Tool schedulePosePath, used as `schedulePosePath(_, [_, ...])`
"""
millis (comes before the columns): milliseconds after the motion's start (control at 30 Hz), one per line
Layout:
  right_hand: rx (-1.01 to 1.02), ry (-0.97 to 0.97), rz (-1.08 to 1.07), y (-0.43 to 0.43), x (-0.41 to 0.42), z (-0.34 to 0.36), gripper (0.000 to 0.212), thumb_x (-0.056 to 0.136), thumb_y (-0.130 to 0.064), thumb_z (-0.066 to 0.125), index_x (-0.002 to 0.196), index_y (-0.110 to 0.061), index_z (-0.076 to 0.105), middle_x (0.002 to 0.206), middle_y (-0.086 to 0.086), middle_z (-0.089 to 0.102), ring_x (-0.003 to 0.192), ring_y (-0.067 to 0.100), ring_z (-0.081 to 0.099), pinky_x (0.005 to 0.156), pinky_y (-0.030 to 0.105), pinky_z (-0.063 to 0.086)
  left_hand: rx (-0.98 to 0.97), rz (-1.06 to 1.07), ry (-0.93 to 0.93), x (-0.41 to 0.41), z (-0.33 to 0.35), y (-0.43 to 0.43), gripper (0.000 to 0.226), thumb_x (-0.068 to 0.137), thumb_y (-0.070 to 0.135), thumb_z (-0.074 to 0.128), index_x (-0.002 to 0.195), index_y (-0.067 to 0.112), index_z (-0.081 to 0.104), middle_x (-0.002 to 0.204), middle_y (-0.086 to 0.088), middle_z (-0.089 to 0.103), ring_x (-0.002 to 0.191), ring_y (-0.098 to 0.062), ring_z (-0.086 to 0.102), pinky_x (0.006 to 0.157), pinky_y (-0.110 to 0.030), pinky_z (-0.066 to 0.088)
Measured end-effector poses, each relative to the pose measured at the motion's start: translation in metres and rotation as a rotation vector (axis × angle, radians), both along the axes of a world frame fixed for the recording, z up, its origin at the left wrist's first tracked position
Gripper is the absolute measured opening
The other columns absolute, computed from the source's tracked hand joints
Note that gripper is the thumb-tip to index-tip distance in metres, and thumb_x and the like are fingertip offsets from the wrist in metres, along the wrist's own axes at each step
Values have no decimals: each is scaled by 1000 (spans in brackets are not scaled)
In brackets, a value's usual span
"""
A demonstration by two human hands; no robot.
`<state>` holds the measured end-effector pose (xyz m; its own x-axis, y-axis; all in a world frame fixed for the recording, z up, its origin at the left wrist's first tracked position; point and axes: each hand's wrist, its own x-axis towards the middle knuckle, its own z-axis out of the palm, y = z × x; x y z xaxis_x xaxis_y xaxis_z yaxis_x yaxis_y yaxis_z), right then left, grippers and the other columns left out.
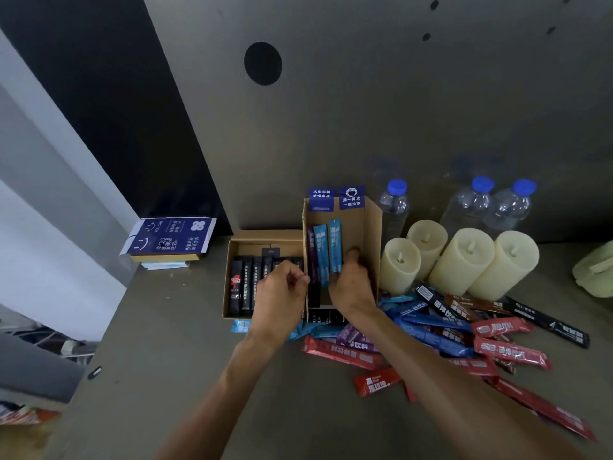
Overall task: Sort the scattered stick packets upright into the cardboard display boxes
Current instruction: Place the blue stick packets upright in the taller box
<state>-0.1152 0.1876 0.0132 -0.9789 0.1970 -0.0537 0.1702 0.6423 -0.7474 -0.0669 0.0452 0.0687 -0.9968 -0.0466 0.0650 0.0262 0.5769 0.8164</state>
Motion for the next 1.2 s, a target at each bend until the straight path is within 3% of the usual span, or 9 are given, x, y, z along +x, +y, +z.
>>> schedulePosePath(67, [49,-27,3,-2,-4,-4,50,94,-8,62,136,-5,34,126,19,63,112,29,67,87,40,60,2,-6,-11,-1,1,-1,10,97,18,61,87,19,59,81,11,64,75,3,62,60,-6,46])
schedulePosePath(433, [44,-108,-75,-9,-17,-8,36,99,-22,58,125,-3,42,123,20,61,107,32,67,80,37,60,-3,-40,-21,-3,3,-3,12,97,21,60,86,22,57,81,10,63,78,11,59,58,-5,46])
schedulePosePath(500, [20,-95,-85,-9,-16,-10,42,98,-24,58,128,-3,38,126,20,57,109,33,64,85,42,59,-2,-38,-19,-3,3,-4,12,97,20,61,85,22,57,81,10,63,77,10,59,58,-5,46])
schedulePosePath(667, [15,-61,-86,-11,-13,-13,64,92,-31,67,139,-6,30,132,17,49,118,32,58,94,42,56,6,-37,-20,-5,1,-4,13,96,21,61,84,23,58,80,9,65,73,2,62,58,-9,49])
schedulePosePath(867, [4,-79,-44,-12,-16,-15,42,95,-28,64,128,-10,44,129,13,50,116,28,59,93,41,57,15,-41,-21,-6,0,-5,11,96,21,62,85,21,58,83,9,65,76,1,64,59,-9,49])
schedulePosePath(1200, [-53,-119,-78,-15,-21,-16,43,96,-29,63,129,-8,46,130,15,52,117,30,58,92,40,55,34,-39,-22,-6,-1,-5,11,96,20,62,85,19,60,81,8,66,73,1,63,59,-9,49])
